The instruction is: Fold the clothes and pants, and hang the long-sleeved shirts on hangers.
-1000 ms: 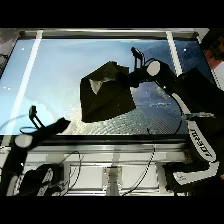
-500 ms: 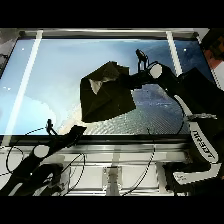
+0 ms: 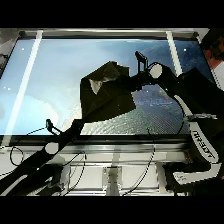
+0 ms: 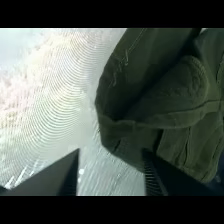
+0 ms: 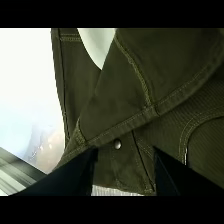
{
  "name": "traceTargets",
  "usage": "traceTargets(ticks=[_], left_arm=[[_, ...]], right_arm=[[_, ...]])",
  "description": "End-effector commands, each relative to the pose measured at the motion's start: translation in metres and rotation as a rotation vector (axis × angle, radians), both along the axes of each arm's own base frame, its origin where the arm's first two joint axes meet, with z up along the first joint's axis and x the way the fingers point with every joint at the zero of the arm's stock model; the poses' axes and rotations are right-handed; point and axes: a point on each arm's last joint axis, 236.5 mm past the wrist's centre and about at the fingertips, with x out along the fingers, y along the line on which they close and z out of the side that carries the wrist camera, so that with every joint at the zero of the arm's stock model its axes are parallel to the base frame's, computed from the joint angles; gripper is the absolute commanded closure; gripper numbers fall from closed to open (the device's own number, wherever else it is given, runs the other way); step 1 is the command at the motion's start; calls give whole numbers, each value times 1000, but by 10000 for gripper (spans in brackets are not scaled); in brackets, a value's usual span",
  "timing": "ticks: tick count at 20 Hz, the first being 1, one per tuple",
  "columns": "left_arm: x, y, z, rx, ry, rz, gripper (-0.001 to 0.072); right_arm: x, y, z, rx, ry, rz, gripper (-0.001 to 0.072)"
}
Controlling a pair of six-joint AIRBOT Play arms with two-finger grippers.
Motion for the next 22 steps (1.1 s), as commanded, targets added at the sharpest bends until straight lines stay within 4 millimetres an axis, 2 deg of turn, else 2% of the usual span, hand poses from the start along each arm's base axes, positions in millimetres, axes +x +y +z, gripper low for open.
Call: traceTargets(ticks=[1,13,14,16,17,21,22], left_arm=[[15,-3,-2,42,-5,11,347],[38,-18,-20,91,51,1,352],[42,-18,-16,90,38,9,376],[52,-15,-7,94,3,35,639],[55,-12,-4,98,-12,47,664],[58,-8,-6,110,-14,64,667],[59,-7,-5,111,-19,68,667]], right_arm=[[-2,0,-1,-2,7,5,306],[-7,2,-1,4,29,15,306],[-9,2,-2,3,33,18,306],[-11,1,-3,-1,44,25,306],[-13,1,-3,-2,47,28,306],[-13,2,-3,-1,48,29,309],[-12,1,-3,-7,38,35,461]])
